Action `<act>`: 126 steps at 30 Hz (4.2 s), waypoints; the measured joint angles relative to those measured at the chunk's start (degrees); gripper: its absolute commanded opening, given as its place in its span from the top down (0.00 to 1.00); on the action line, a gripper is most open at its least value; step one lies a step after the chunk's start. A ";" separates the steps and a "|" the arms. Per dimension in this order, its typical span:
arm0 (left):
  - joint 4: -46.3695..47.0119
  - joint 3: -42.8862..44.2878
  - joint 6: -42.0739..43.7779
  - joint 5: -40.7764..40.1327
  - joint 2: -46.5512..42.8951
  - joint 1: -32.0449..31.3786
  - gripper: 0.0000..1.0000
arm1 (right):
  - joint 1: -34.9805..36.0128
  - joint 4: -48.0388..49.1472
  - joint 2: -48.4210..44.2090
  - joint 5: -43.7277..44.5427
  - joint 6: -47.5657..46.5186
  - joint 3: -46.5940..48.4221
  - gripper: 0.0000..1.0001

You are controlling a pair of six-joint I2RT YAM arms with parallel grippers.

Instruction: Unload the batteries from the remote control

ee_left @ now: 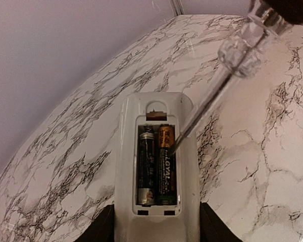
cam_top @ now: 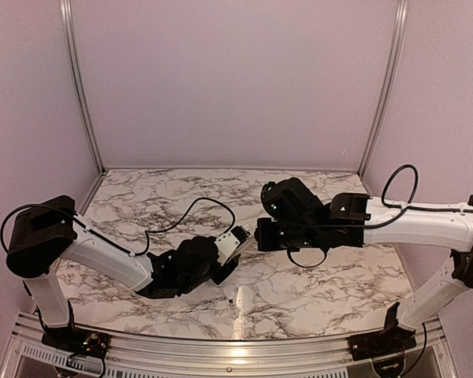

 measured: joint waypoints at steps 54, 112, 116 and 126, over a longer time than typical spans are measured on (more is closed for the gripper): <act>-4.07 -0.57 -0.81 -1.62 0.31 0.66 1.00 | -1.53 4.90 9.53 0.02 -2.08 3.02 1.00; -3.19 -4.39 -7.91 19.82 -5.25 3.72 1.00 | -1.55 22.10 -6.56 -5.14 -3.93 -19.26 1.00; -3.19 -4.66 -7.96 20.63 -5.25 3.85 1.00 | -1.55 22.16 -6.56 -5.62 -4.59 -19.41 1.00; -2.91 -4.66 -7.93 21.42 -5.25 4.09 1.00 | -1.55 22.43 -6.56 -6.95 -5.86 -19.54 1.00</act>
